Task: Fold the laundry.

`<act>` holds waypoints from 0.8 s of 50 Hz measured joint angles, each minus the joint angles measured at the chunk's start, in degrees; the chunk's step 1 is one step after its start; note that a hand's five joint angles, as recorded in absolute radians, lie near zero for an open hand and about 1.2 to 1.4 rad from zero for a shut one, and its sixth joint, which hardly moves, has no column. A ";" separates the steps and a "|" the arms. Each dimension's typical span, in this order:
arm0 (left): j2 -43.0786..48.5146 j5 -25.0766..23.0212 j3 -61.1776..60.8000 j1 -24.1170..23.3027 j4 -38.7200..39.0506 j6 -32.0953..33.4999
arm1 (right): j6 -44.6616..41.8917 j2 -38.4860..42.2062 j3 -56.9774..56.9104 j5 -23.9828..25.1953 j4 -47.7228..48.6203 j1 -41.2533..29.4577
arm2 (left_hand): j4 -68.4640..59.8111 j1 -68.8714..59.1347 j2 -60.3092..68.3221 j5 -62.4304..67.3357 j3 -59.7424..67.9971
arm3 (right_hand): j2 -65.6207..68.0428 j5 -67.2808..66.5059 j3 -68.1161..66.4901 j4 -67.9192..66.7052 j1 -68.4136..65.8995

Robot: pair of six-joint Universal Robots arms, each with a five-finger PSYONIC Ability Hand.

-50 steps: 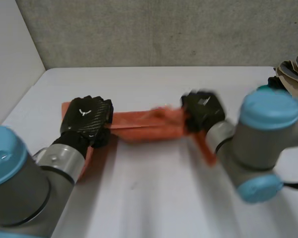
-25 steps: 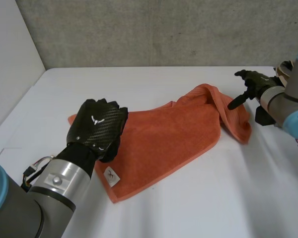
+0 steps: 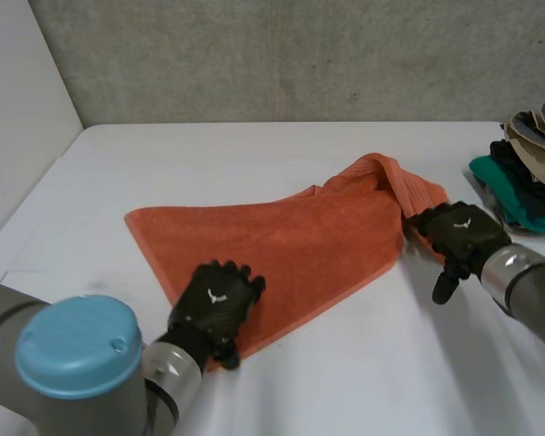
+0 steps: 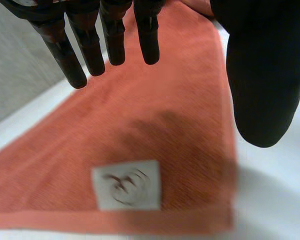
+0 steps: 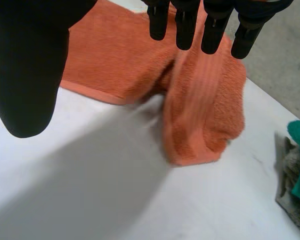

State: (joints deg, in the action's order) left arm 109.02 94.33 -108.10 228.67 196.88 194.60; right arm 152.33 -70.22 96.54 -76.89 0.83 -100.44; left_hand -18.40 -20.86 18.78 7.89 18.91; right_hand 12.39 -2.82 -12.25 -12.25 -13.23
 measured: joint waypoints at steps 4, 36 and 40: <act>2.57 0.01 0.18 -0.70 0.00 0.12 | -0.08 -1.68 4.17 1.68 2.67 0.11 | 0.00 0.00 0.00 0.00 0.00 | 0.00 0.00 0.00 0.00 0.00; 11.00 2.45 4.86 0.65 5.84 5.33 | 0.34 -1.58 8.58 2.71 7.46 0.76 | -2.11 -0.19 1.54 0.95 1.47 | 0.00 0.00 0.00 0.00 0.00; 12.14 2.44 6.63 1.57 6.00 5.33 | 0.34 -1.56 8.71 2.71 7.45 0.73 | -3.05 -0.19 2.66 0.95 2.53 | 0.00 0.00 0.00 0.00 0.00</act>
State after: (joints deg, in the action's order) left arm 121.16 96.77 -101.47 230.24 202.88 199.93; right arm 152.67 -71.78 105.25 -74.18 8.28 -99.72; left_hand -21.46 -21.05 21.44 8.84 21.43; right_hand 12.39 -2.82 -12.25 -12.24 -13.23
